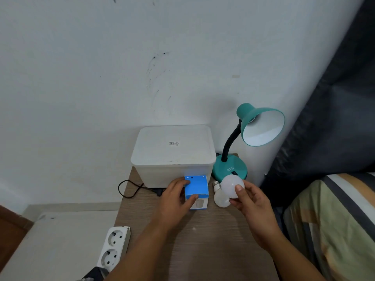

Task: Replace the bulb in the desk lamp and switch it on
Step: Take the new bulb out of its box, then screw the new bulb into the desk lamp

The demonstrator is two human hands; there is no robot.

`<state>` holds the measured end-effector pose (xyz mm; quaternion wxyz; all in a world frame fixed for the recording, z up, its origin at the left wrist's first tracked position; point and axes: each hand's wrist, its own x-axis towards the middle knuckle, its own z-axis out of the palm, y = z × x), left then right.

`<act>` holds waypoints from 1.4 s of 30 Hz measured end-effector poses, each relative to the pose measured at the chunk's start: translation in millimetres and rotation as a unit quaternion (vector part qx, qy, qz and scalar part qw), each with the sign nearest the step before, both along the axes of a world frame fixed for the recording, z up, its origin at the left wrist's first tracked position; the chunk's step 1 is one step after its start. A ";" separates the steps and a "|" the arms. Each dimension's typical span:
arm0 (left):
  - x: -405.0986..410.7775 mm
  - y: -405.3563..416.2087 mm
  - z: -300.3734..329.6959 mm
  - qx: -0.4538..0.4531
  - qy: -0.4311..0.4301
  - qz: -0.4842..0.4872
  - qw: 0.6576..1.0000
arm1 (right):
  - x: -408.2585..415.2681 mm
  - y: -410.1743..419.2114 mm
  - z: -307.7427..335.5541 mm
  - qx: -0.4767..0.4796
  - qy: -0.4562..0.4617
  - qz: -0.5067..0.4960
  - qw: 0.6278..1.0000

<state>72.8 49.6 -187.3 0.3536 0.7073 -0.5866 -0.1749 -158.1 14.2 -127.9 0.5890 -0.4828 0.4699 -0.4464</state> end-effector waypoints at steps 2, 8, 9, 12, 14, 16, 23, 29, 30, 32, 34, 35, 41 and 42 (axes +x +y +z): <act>-1.6 0.3 2.4 0.005 -0.010 0.000 1.000 | -3.4 0.6 2.8 -0.001 -0.017 -0.021 1.000; -7.0 2.5 7.7 -0.008 -0.044 0.016 0.999 | -14.6 5.3 11.8 -0.012 -0.043 -0.050 0.998; -8.8 3.2 9.9 -0.014 -0.048 0.022 0.999 | -17.0 5.6 12.9 -0.013 -0.048 -0.055 0.997; -14.3 7.4 24.0 -0.031 -0.051 0.035 0.998 | -25.7 6.0 17.1 -0.030 -0.060 -0.061 0.996; -17.6 8.1 34.4 -0.059 -0.059 0.036 0.996 | -31.8 6.1 22.7 -0.069 -0.039 -0.060 0.995; -23.0 6.0 47.4 -0.092 -0.063 0.022 0.994 | -37.1 4.8 31.0 -0.110 0.000 -0.052 0.993; -53.1 -22.0 107.2 -0.130 -0.050 -0.076 0.987 | -52.7 -15.4 53.0 -0.184 0.043 -0.065 0.980; -81.8 -64.1 145.4 -0.091 -0.005 -0.135 0.987 | -54.8 -42.8 72.2 -0.247 0.133 -0.093 0.955; -84.7 -71.0 149.0 -0.089 -0.003 -0.147 0.985 | -53.7 -47.7 73.4 -0.257 0.152 -0.101 0.949; -89.4 -84.3 156.1 -0.087 -0.018 -0.172 0.981 | -50.9 -58.3 73.8 -0.272 0.160 -0.108 0.943; -91.1 -98.0 162.3 -0.088 -0.043 -0.191 0.977 | -47.7 -69.6 72.0 -0.282 0.162 -0.108 0.939; -90.4 -104.5 164.4 -0.089 -0.053 -0.196 0.975 | -45.5 -75.3 70.7 -0.289 0.165 -0.110 0.937; -80.2 -129.8 168.3 -0.072 -0.099 -0.220 0.968 | -30.8 -101.8 63.8 -0.331 0.144 -0.126 0.924; -80.3 -131.5 169.1 -0.074 -0.099 -0.227 0.966 | -29.0 -105.2 62.5 -0.334 0.145 -0.130 0.922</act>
